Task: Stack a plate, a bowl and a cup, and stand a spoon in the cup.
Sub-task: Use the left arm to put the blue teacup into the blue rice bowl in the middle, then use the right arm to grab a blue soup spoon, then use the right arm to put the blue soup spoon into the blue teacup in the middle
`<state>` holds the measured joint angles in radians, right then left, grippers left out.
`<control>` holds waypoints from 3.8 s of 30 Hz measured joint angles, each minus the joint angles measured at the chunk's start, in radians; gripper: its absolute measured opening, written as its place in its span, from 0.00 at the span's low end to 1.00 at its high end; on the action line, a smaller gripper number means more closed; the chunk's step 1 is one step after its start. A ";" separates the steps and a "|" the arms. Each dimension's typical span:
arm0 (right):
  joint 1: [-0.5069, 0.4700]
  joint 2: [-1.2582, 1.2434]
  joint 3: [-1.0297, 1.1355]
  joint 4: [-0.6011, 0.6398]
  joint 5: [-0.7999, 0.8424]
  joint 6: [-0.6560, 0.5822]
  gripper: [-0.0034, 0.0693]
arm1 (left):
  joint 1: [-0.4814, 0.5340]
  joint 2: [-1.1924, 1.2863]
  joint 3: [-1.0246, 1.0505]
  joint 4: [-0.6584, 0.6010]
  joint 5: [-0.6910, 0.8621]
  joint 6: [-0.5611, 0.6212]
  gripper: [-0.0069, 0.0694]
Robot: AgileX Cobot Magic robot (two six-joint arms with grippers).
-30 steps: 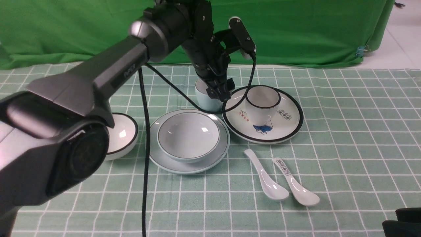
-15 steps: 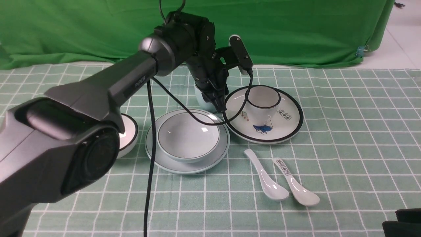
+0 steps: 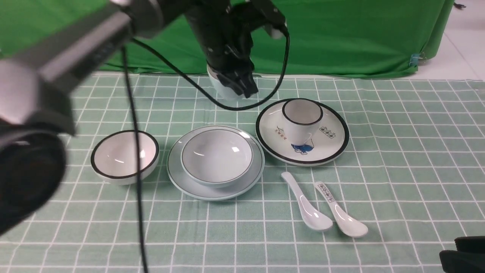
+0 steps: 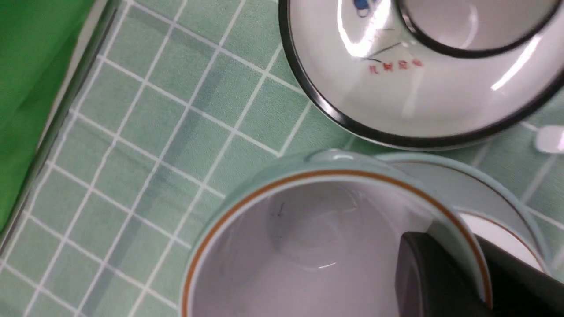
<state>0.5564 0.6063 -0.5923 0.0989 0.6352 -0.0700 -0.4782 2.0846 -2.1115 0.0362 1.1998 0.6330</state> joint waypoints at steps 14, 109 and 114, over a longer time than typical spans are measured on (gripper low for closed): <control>0.000 0.000 0.000 0.000 -0.067 -0.049 0.41 | -0.034 -0.081 0.402 0.078 -0.122 0.007 0.14; 0.094 1.177 -0.760 0.019 -0.085 -0.082 0.28 | -0.035 -1.577 1.749 -0.308 -1.148 -0.329 0.10; 0.220 1.006 -0.479 0.022 -0.918 -0.081 0.28 | -0.035 -1.577 1.749 -0.307 -1.148 -0.329 0.10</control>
<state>0.7767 1.6126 -1.0712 0.1208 -0.2832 -0.1508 -0.5131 0.5073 -0.3623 -0.2712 0.0514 0.3037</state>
